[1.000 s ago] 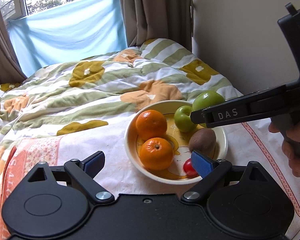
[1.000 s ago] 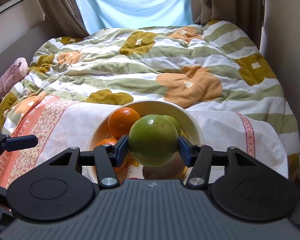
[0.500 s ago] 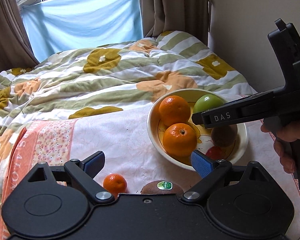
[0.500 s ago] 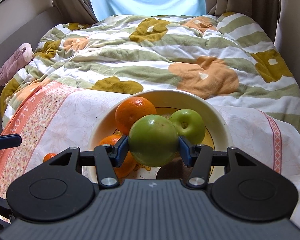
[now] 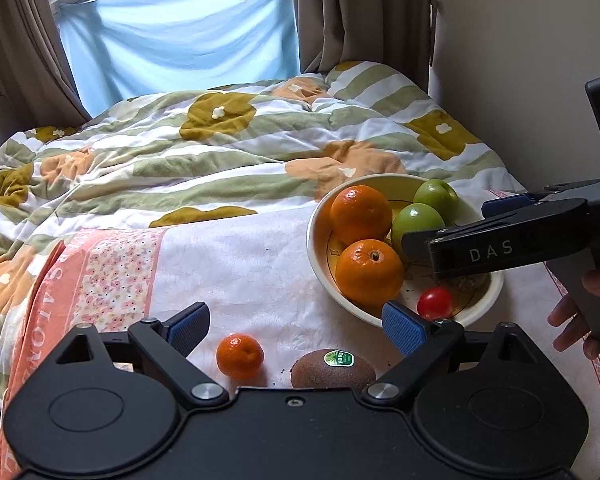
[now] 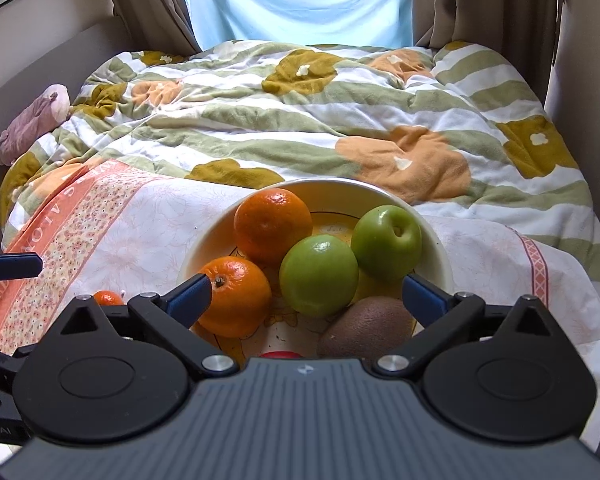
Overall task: Organize fruits
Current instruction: 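Move the left tool toward the kiwi and the right tool toward a red tomato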
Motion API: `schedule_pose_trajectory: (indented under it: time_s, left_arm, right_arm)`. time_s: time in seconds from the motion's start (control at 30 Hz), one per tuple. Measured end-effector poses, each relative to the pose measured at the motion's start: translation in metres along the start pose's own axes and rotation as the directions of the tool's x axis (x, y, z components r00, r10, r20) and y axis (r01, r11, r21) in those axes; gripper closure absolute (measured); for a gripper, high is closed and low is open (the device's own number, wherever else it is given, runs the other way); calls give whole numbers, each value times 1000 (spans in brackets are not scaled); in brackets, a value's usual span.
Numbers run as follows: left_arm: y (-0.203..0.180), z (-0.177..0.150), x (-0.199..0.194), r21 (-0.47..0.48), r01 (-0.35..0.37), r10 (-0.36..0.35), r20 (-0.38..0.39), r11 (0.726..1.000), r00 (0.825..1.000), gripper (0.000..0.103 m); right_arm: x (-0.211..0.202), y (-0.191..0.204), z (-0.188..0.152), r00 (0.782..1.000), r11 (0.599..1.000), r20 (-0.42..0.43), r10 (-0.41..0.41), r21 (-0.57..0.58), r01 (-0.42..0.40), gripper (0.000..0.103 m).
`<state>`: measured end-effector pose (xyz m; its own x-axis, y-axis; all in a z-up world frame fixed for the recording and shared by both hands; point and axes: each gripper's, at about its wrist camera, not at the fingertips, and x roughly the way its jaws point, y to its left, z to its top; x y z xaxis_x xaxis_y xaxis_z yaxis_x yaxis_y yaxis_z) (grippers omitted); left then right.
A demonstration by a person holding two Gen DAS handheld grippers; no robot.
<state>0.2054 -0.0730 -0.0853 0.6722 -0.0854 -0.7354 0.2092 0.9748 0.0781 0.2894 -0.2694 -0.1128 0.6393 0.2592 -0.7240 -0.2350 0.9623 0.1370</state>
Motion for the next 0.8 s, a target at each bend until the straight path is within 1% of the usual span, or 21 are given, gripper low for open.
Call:
schedule_pose_trajectory:
  time_s: [0.3,0.53,0.8]
  left_arm:
    - [-12,-2,-28,-23,-2,4,52,1000,999,7]
    - [-29,-9,-61,-27,3,0,103,1000,995,7]
    - [-43,-18,-102,-6,6,-5,150,1000,989,7]
  right_arm:
    - [-39,-2,0,998,1000,58,-14,-17,15,0]
    - [-82,-10,-5,995,1000,101,-23,12,22,0]
    - [-129,-14,-17,993,999,116,-20,33,16,0]
